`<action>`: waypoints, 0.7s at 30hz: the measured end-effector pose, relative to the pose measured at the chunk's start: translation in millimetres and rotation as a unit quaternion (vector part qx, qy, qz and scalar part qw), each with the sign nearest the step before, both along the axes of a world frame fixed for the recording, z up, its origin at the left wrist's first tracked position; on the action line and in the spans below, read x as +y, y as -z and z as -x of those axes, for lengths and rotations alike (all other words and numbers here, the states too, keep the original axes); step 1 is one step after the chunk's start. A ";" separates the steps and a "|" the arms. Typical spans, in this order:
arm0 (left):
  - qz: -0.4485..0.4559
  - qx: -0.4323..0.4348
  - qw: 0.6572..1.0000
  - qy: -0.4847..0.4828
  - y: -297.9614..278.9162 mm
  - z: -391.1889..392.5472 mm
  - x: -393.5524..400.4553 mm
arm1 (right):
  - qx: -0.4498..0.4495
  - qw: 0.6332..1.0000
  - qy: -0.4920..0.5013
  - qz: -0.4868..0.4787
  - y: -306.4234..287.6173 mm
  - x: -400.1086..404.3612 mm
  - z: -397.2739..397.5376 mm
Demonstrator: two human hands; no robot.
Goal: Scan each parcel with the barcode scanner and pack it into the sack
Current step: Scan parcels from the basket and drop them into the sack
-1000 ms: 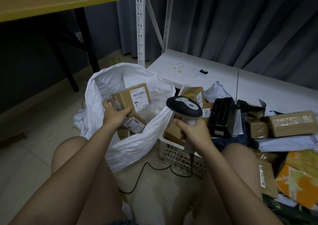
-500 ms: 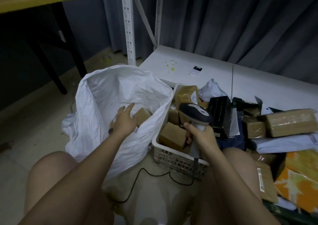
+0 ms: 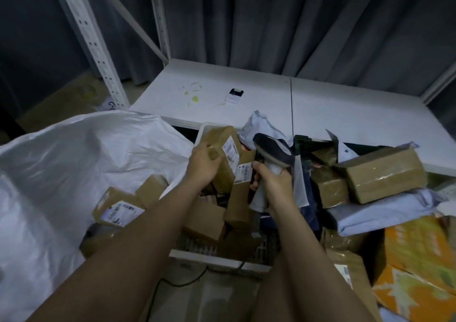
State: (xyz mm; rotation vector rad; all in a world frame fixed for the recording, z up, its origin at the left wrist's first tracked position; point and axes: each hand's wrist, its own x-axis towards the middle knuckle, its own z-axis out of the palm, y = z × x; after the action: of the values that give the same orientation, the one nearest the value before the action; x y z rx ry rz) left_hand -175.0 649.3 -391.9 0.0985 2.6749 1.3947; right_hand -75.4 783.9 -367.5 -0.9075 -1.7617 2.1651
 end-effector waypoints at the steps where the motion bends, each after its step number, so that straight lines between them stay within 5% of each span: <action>1: 0.011 0.001 1.000 -0.001 6.8 10.6 9.4 | -0.004 1.000 0.006 0.015 6.1 1.9 5.2; 9: 0.161 -0.021 0.985 -0.059 52.2 50.5 40.9 | -0.001 0.989 0.015 0.144 22.9 13.4 32.5; 21: -0.005 0.035 0.996 -0.088 24.2 34.8 14.7 | -0.022 0.991 0.003 0.130 26.5 23.3 26.9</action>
State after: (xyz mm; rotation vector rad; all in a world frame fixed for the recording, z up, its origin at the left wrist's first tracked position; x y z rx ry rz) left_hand -209.8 664.0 -416.0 -0.0917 2.7924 1.4801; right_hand -102.3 807.2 -394.1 -1.0225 -1.5164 2.4276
